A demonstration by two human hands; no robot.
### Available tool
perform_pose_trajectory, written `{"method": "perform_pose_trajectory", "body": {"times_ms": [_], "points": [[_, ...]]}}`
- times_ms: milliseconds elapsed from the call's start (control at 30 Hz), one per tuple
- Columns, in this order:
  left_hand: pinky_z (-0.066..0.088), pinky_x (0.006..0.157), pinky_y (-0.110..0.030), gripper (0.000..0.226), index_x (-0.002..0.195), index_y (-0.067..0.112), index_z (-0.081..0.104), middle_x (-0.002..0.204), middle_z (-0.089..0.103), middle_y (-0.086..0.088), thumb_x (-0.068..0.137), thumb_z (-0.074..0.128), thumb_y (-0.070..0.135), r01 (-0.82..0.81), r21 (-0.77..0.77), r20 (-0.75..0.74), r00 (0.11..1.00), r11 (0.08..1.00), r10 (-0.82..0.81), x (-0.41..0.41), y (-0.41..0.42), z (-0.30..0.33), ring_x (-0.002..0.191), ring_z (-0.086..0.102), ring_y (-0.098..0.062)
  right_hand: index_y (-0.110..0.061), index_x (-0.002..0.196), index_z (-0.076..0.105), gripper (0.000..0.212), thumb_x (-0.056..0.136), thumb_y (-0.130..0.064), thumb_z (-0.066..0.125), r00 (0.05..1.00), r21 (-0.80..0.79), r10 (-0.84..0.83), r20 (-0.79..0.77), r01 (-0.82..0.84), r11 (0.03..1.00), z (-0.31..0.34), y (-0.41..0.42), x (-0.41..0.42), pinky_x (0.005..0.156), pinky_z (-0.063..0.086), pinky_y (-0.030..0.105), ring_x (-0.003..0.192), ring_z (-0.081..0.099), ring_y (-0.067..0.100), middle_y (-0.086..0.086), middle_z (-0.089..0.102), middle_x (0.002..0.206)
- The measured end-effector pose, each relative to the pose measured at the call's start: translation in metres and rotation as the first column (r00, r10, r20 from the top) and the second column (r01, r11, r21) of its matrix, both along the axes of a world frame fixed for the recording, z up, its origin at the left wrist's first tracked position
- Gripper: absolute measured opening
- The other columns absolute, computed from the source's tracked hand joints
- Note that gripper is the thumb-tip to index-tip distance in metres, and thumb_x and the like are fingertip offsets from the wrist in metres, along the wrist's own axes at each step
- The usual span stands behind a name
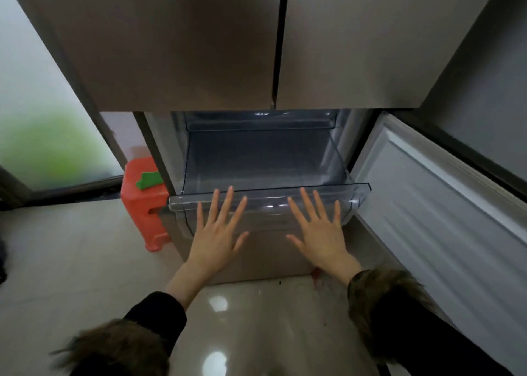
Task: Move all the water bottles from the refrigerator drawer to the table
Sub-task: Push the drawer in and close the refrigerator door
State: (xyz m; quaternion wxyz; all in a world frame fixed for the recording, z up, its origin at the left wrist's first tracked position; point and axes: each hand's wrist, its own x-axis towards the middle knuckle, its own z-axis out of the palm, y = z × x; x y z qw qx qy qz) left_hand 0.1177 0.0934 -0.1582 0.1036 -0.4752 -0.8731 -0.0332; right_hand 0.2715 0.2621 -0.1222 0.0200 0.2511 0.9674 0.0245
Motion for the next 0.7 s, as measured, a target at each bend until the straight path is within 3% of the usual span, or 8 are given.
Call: {"method": "perform_pose_trajectory", "body": {"times_ms": [133, 233, 333, 433, 567, 700], "points": [[0.0, 0.109, -0.064, 0.089, 0.147, 0.028, -0.006, 0.156, -0.014, -0.008, 0.081, 0.045, 0.059, -0.09, -0.036, -0.016, 0.996, 0.995, 0.089, 0.0, 0.017, -0.017, 0.142, -0.015, -0.031, -0.029, 0.143, -0.016, 0.092, 0.085, -0.058, 0.049, 0.997, 0.044, 0.075, -0.017, -0.074, 0.996, -0.023, 0.023, -0.003, 0.111, -0.01, 0.057, 0.142, -0.015, 0.032, 0.007, -0.021, 0.153], [0.009, 0.105, -0.067, 0.099, 0.148, 0.025, -0.004, 0.156, -0.014, -0.009, 0.076, 0.057, 0.056, -0.083, -0.028, -0.052, 0.995, 0.996, 0.082, -0.002, 0.023, -0.019, 0.142, -0.015, -0.032, -0.022, 0.146, 0.012, 0.1, 0.071, -0.055, 0.068, 0.986, 0.064, 0.102, -0.13, -0.094, 0.994, -0.036, 0.035, -0.005, 0.111, 0.009, 0.057, 0.142, 0.011, 0.034, 0.011, 0.011, 0.154], [0.01, 0.105, -0.066, 0.107, 0.149, 0.023, 0.001, 0.157, 0.0, -0.012, 0.071, 0.068, 0.052, -0.106, -0.047, -0.074, 0.992, 0.993, 0.103, -0.011, 0.033, -0.017, 0.142, -0.016, -0.033, -0.019, 0.145, 0.013, 0.099, 0.071, -0.052, 0.069, 0.979, 0.103, 0.138, -0.151, -0.123, 0.987, -0.038, 0.049, -0.013, 0.113, 0.015, 0.057, 0.141, 0.018, 0.033, 0.011, 0.015, 0.153], [0.008, 0.107, -0.065, 0.104, 0.147, 0.022, 0.008, 0.155, 0.006, -0.013, 0.069, 0.071, 0.049, -0.143, -0.087, -0.078, 0.988, 0.986, 0.136, -0.023, 0.044, -0.016, 0.142, -0.016, -0.034, -0.017, 0.146, 0.012, 0.094, 0.075, -0.048, 0.067, 0.972, 0.097, 0.167, -0.167, -0.152, 0.984, -0.04, 0.063, -0.025, 0.112, 0.008, 0.052, 0.142, 0.009, 0.029, 0.009, 0.012, 0.154], [0.013, 0.109, -0.063, 0.103, 0.147, 0.02, 0.009, 0.155, 0.007, -0.016, 0.07, 0.071, 0.048, -0.167, -0.122, -0.079, 0.984, 0.978, 0.158, -0.044, 0.064, -0.01, 0.142, 0.002, -0.04, -0.017, 0.147, 0.009, 0.091, 0.079, -0.044, 0.065, 0.972, 0.097, 0.175, -0.155, -0.162, 0.982, -0.038, 0.082, -0.05, 0.116, 0.007, 0.052, 0.143, 0.006, 0.027, 0.008, 0.006, 0.154], [0.006, 0.112, -0.061, 0.1, 0.147, 0.023, -0.003, 0.155, -0.005, -0.015, 0.078, 0.066, 0.043, -0.195, -0.128, -0.06, 0.98, 0.972, 0.189, -0.071, 0.088, -0.001, 0.142, -0.003, -0.038, -0.021, 0.143, -0.013, 0.083, 0.091, -0.04, 0.05, 0.977, 0.068, 0.193, -0.095, -0.187, 0.98, -0.029, 0.104, -0.08, 0.114, -0.007, 0.048, 0.139, -0.02, 0.024, 0.004, -0.02, 0.151]]}}
